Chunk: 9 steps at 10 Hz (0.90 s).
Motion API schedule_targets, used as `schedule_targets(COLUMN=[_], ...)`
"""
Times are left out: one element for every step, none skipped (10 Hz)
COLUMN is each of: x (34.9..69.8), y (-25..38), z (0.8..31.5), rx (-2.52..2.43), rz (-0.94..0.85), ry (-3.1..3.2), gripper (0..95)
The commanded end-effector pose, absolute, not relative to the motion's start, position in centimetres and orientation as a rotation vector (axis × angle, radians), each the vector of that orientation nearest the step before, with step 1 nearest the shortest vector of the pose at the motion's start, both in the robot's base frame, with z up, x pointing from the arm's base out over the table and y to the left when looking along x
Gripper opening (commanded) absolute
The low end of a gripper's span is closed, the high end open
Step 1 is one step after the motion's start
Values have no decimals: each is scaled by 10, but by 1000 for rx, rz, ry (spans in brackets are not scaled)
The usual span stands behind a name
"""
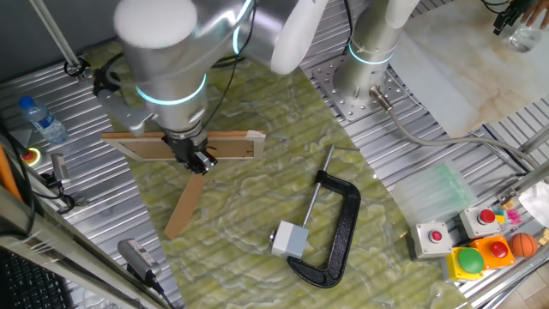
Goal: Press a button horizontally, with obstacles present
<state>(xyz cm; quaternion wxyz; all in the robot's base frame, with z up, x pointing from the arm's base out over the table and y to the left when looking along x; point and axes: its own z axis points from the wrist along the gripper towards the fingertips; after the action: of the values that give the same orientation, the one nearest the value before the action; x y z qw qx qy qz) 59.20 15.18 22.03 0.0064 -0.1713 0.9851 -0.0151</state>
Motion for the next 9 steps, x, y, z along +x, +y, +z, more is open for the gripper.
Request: schedule_targets(x=[594, 594, 594, 591, 588, 585, 583, 580, 578], y=[152, 152, 154, 169, 177, 187, 192, 199, 204], z=[220, 220, 219, 211, 207, 201, 198, 193, 191], rx=[-659, -667, -664, -693, -694, -724, -742, -762, -777], rz=[26, 92, 136, 204, 246, 311, 339, 366, 430], ry=[3076, 3085, 3084, 3072, 3077, 3077, 3097, 3092, 3075], gripper=[0, 0, 0, 0, 0, 0, 0, 0, 0])
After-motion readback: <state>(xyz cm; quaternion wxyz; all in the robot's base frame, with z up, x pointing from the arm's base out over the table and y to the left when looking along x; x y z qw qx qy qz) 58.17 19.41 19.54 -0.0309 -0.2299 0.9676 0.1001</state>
